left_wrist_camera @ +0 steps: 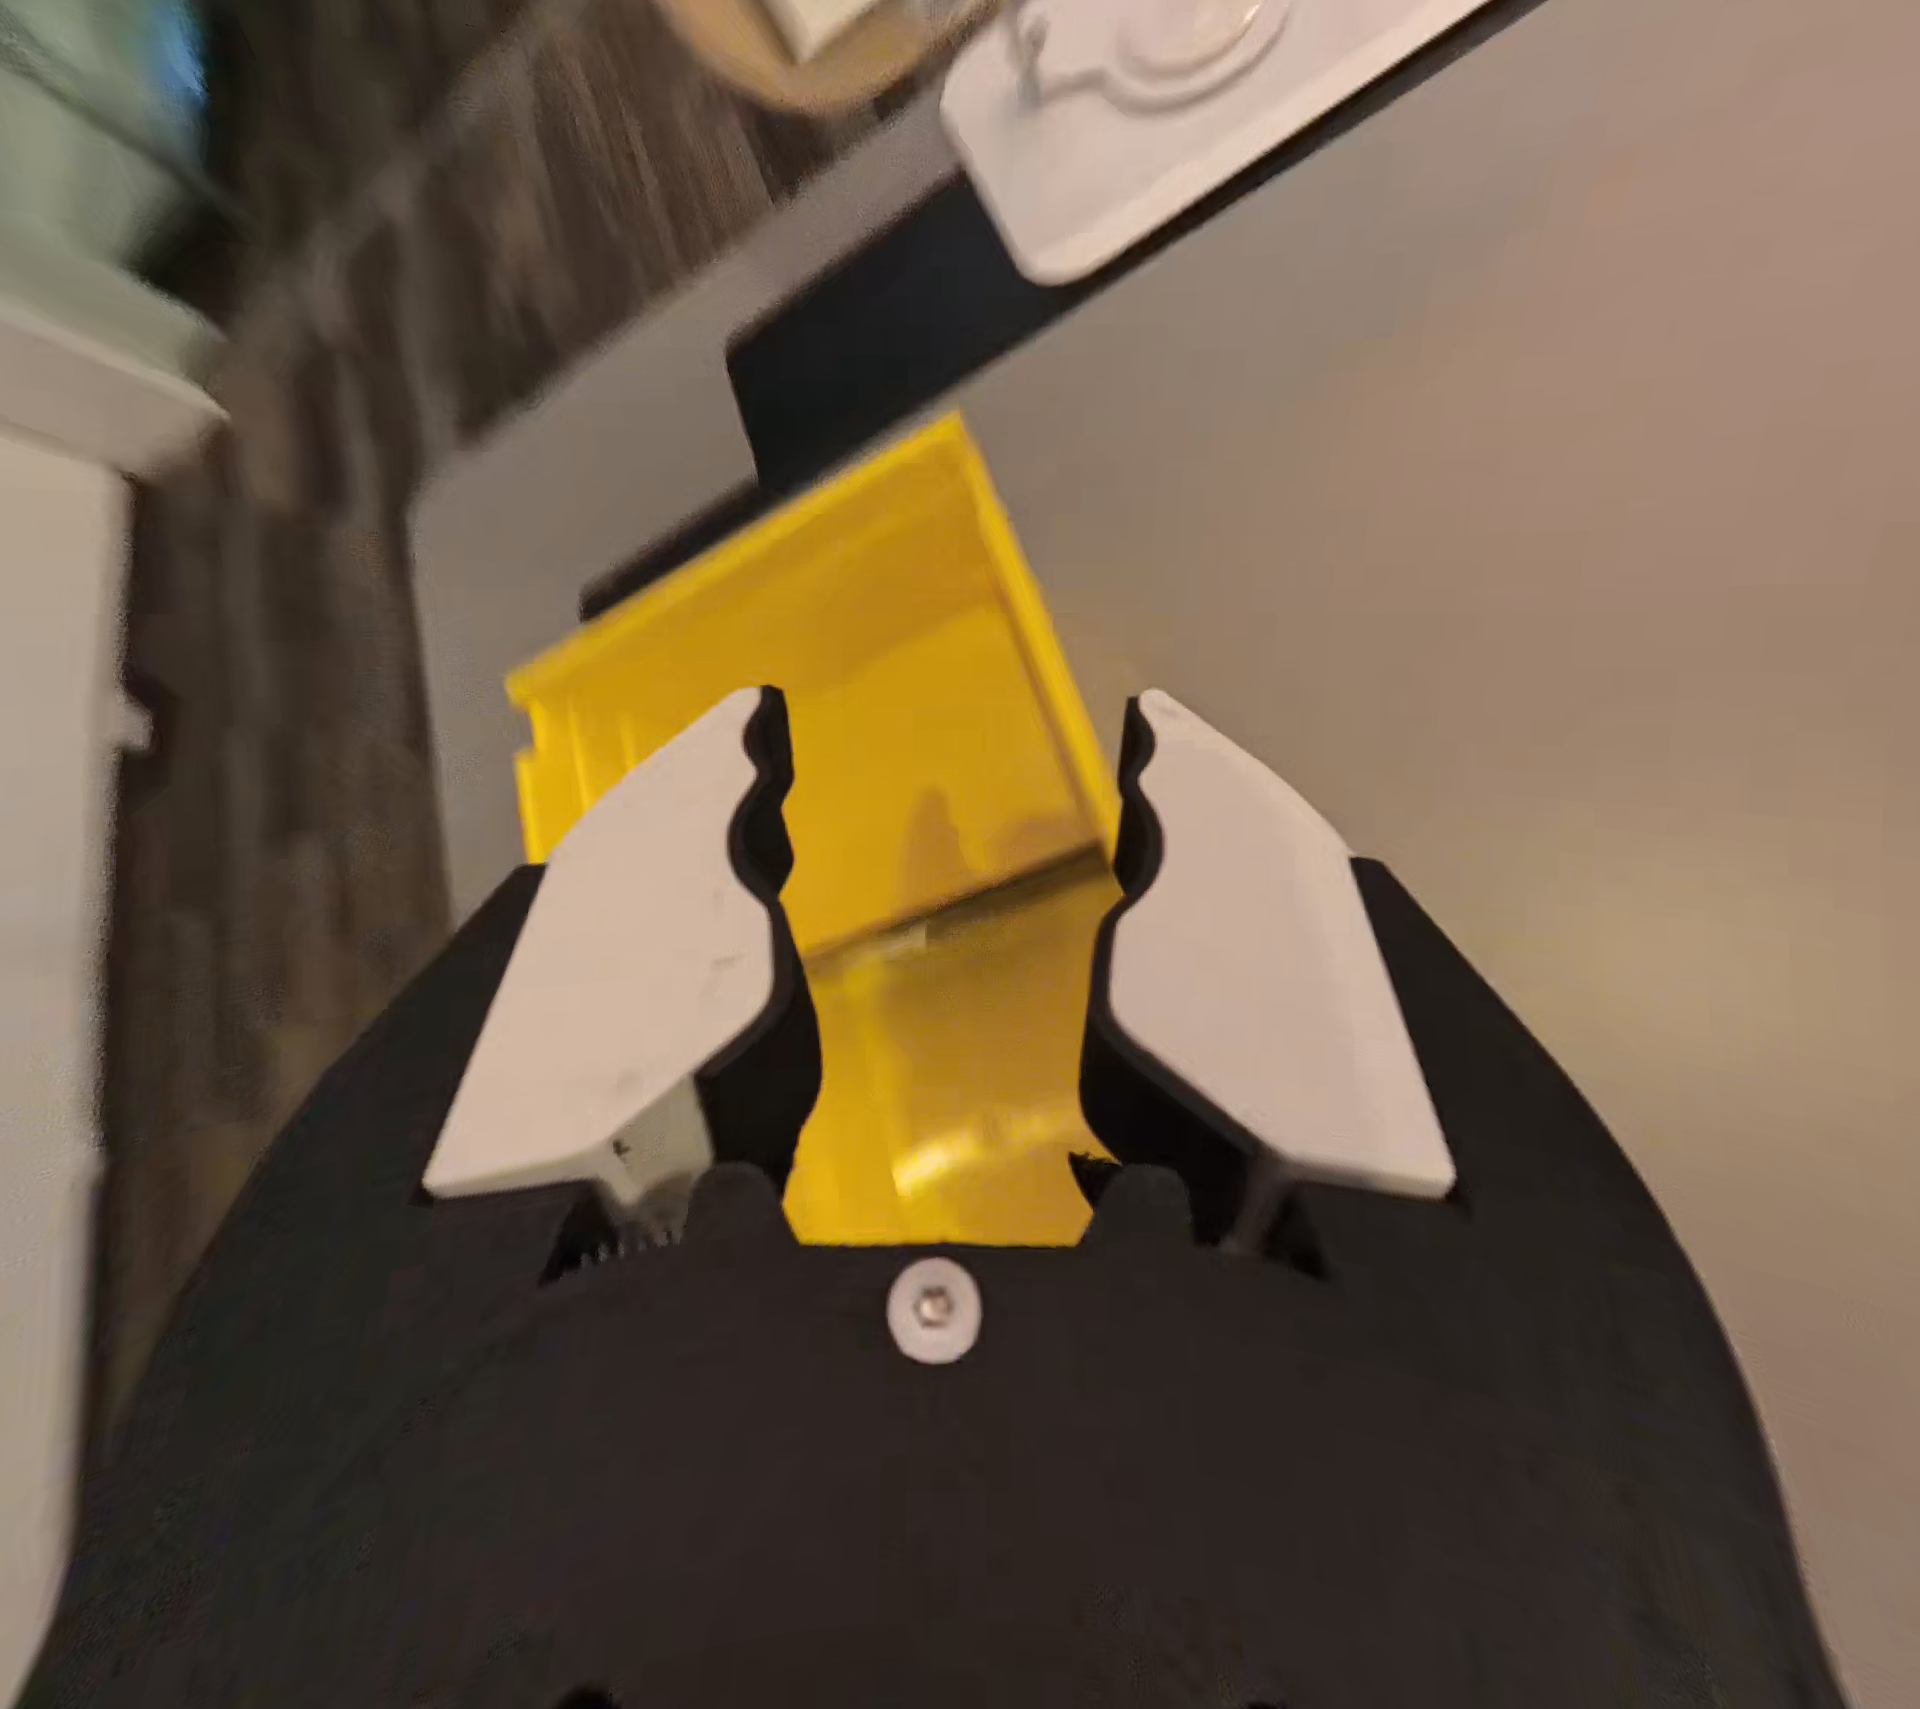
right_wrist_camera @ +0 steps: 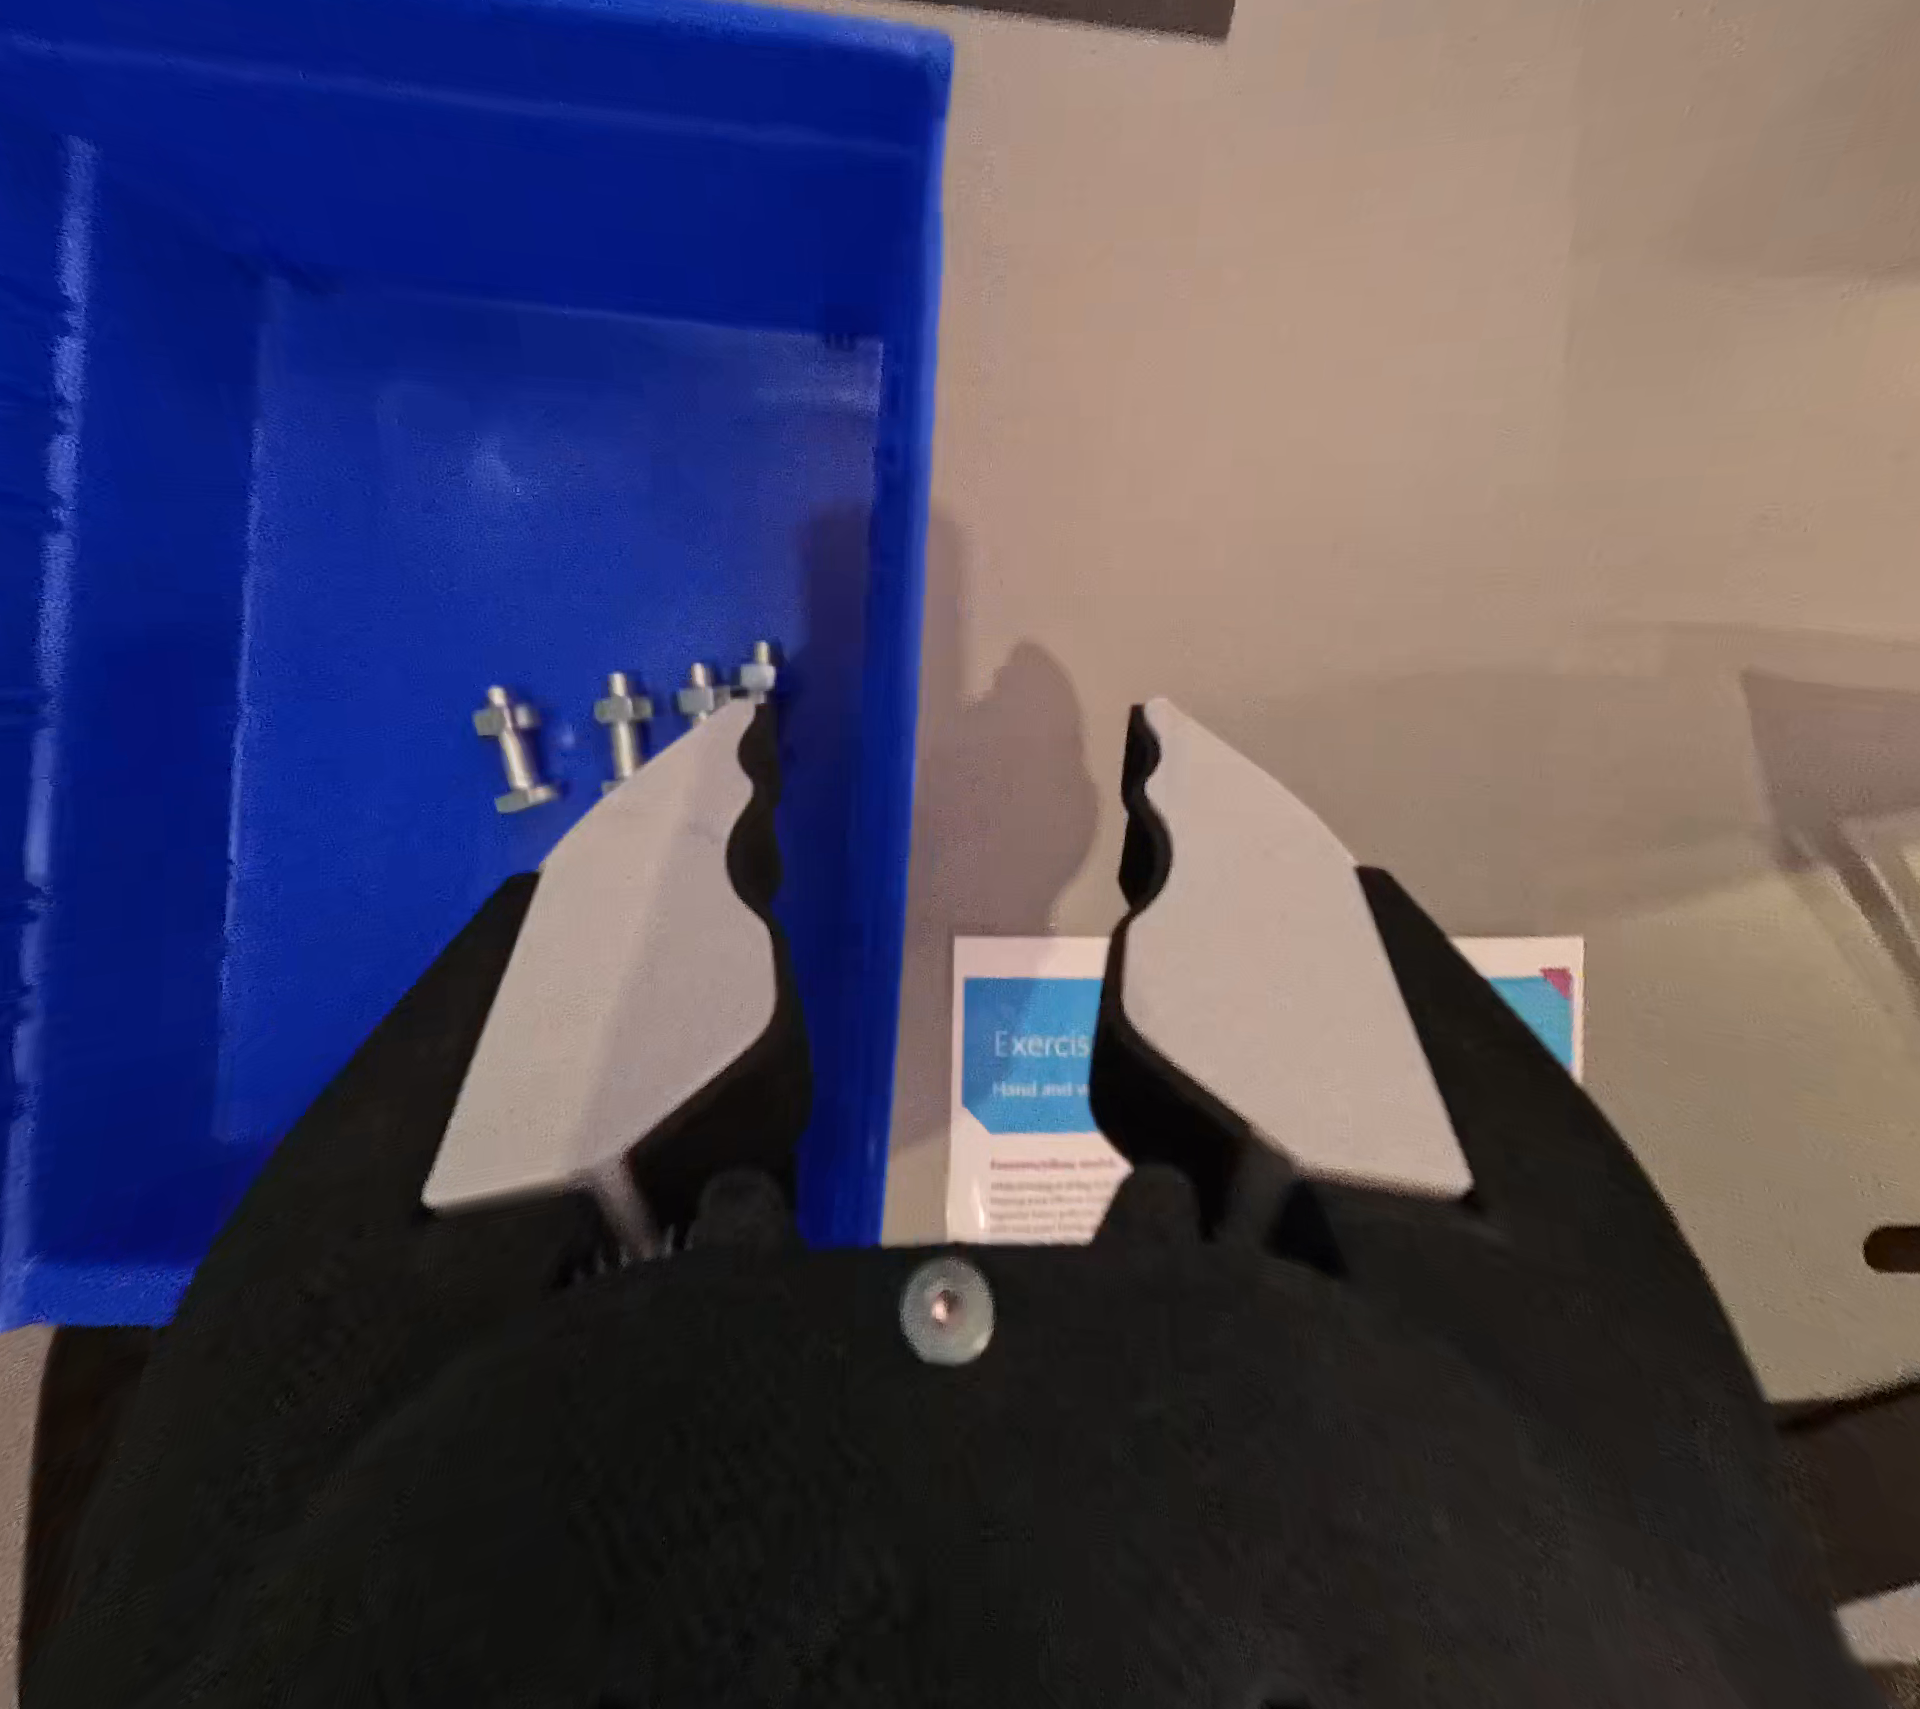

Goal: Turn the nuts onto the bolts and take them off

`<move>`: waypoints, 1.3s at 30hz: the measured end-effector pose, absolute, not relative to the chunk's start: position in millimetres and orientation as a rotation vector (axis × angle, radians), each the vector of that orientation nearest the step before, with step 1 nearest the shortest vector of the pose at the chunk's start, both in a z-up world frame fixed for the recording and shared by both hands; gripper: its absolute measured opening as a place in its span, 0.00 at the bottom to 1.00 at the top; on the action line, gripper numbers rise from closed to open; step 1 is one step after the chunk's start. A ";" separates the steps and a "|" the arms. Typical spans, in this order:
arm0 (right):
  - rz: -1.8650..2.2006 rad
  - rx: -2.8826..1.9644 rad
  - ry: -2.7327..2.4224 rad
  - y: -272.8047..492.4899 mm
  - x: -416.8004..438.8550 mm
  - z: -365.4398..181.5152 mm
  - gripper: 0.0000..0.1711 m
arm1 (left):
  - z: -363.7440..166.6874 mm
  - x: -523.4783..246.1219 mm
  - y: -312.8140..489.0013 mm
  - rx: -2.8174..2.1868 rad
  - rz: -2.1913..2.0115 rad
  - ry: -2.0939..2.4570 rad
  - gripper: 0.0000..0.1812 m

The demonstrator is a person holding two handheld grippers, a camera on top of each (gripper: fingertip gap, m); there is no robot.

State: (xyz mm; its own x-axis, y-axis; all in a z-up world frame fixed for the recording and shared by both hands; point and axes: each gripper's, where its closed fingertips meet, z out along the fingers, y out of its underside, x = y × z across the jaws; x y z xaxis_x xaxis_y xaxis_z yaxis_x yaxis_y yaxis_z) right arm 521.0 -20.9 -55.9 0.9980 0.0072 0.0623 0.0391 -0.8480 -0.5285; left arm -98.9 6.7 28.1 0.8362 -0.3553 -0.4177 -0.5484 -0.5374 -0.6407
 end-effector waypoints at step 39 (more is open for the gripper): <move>0.274 -3.036 0.020 -0.4 339.9 -123.5 0.05 | -117.6 -174.6 -33.6 -3.077 -0.120 0.570 0.07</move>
